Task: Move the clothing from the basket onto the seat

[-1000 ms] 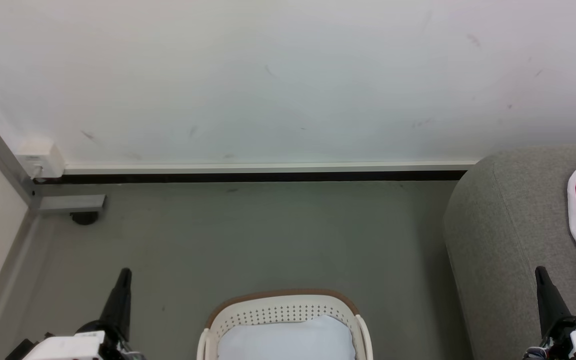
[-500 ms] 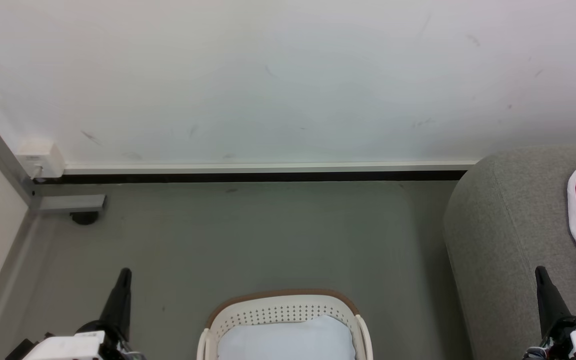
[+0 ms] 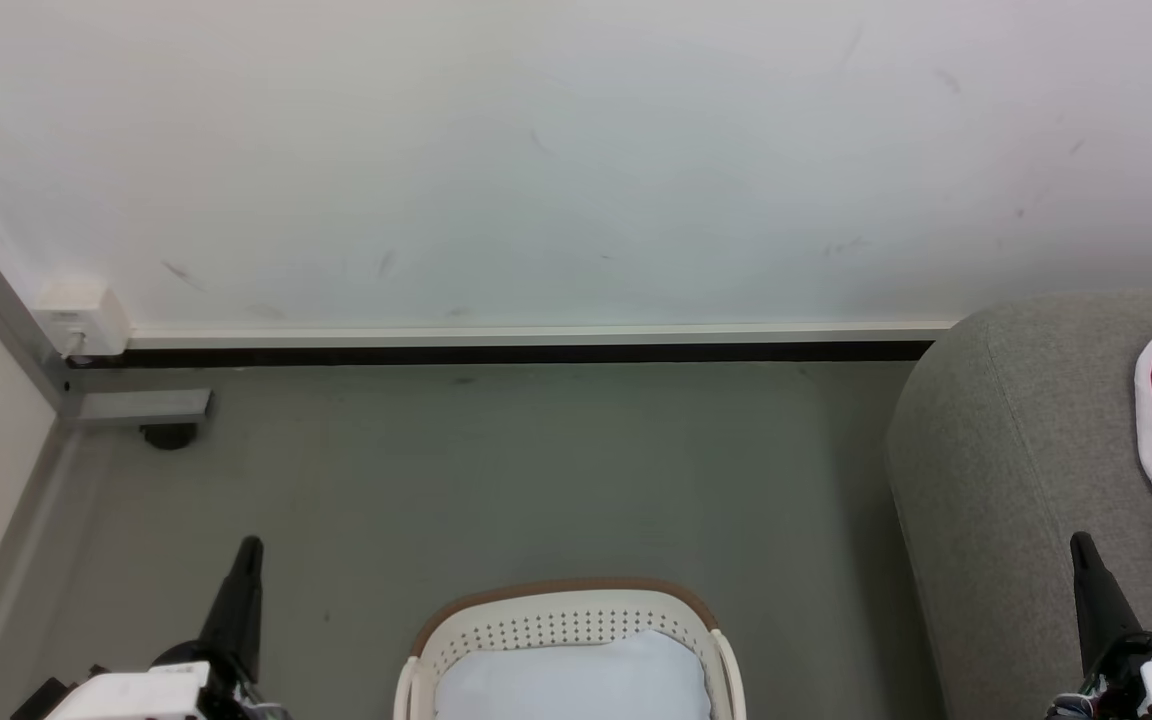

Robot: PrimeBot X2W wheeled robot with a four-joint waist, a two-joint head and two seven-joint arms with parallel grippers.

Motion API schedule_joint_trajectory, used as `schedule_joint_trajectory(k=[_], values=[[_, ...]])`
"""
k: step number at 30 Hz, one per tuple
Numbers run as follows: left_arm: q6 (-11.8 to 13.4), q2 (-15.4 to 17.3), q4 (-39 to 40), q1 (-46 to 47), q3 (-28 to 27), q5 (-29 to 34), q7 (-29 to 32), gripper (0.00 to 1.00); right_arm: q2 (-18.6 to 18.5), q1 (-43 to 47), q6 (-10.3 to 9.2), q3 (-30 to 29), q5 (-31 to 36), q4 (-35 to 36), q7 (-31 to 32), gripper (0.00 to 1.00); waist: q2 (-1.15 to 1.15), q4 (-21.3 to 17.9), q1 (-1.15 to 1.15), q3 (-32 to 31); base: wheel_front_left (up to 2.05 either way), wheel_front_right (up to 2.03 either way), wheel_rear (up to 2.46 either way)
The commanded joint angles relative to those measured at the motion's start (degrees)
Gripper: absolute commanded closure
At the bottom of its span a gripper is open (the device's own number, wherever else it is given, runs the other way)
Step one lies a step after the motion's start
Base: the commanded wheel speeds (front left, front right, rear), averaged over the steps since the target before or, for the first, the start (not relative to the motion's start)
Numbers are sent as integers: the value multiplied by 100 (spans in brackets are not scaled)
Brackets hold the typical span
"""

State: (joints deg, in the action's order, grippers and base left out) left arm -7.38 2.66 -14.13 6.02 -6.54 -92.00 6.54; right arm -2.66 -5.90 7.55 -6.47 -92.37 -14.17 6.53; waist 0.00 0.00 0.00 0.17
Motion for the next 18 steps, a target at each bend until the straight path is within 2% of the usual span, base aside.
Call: schedule_joint_trajectory(k=[1, 18], values=[[-23, 40, 18, 53, -12, -77, 20, 100, -40, -74, -12, -20, -10, 29, 20, 100, 0, 0, 0, 0, 0, 0, 0], [-23, 40, 19, 53, -12, -77, 20, 100, -40, -74, -12, -20, -10, 29, 20, 100, 0, 0, 0, 0, 0, 0, 0]])
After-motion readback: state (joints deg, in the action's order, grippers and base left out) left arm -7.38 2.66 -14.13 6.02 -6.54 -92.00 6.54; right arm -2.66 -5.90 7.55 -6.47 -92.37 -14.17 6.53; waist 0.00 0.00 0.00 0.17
